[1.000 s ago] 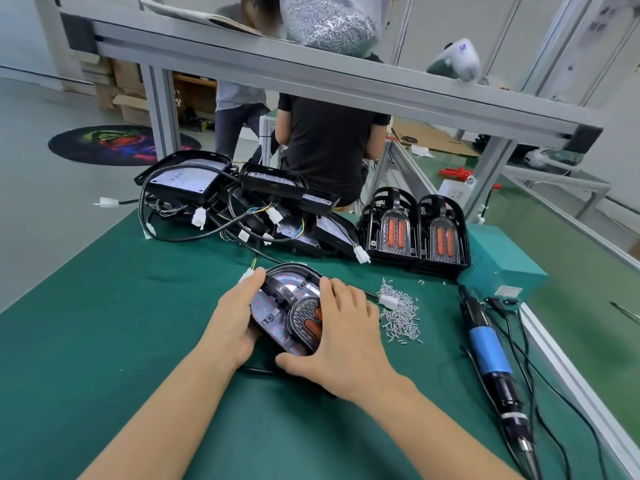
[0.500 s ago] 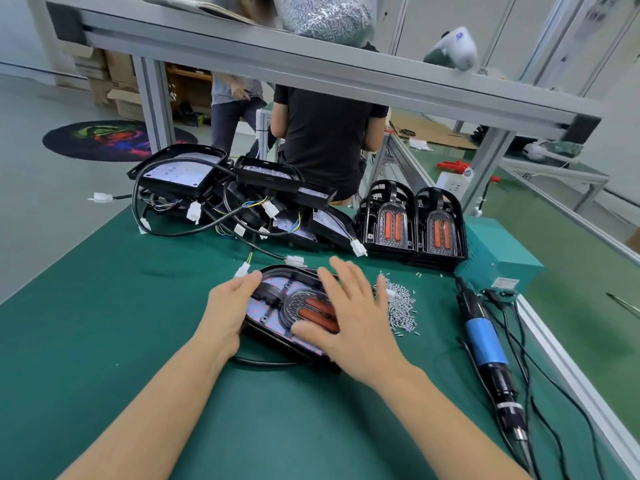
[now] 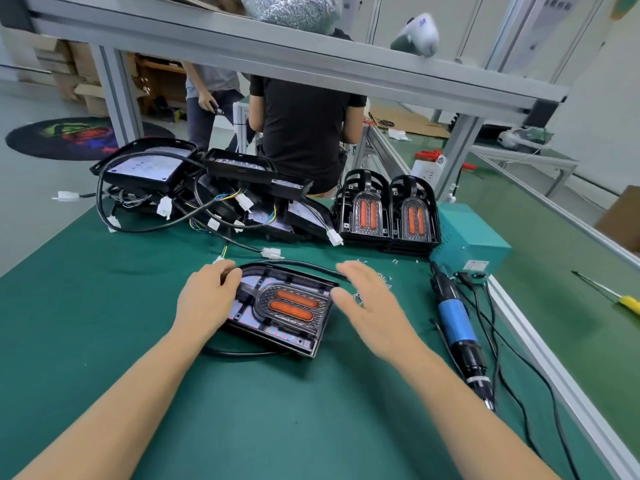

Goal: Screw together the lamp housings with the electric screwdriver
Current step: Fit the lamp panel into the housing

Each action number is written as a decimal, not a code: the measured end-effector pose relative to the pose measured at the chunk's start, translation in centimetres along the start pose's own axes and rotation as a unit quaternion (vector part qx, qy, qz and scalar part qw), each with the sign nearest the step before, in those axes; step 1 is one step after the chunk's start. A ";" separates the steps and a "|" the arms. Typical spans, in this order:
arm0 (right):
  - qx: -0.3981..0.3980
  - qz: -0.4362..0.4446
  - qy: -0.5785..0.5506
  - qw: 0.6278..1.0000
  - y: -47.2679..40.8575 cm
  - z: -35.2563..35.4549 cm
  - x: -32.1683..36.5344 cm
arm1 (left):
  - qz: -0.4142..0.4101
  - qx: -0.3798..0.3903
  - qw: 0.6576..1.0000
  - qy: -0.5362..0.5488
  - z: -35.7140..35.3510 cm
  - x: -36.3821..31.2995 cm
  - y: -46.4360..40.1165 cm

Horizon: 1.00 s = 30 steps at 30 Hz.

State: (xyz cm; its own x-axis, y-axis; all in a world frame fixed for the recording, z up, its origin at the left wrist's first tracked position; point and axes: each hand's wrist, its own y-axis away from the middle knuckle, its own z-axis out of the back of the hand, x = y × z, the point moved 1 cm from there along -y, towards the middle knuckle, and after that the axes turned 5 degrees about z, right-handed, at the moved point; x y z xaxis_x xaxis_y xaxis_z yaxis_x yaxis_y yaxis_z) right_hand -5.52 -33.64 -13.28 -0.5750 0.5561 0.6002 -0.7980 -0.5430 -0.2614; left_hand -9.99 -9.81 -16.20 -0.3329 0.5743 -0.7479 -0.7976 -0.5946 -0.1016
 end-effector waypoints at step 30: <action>-0.040 -0.346 0.091 0.933 6.0 7.6 -10.6 | -0.185 0.164 0.943 -0.224 -13.4 -11.5 6.4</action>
State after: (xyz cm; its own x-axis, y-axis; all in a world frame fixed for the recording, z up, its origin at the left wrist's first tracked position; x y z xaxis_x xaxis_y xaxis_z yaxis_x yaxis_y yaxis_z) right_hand -2.84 -47.60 -15.44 0.0684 0.8578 0.5094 -0.9962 0.0312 0.0812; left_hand -4.48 -27.80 -17.03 -0.1220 0.9322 -0.3408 -0.9891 -0.1429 -0.0368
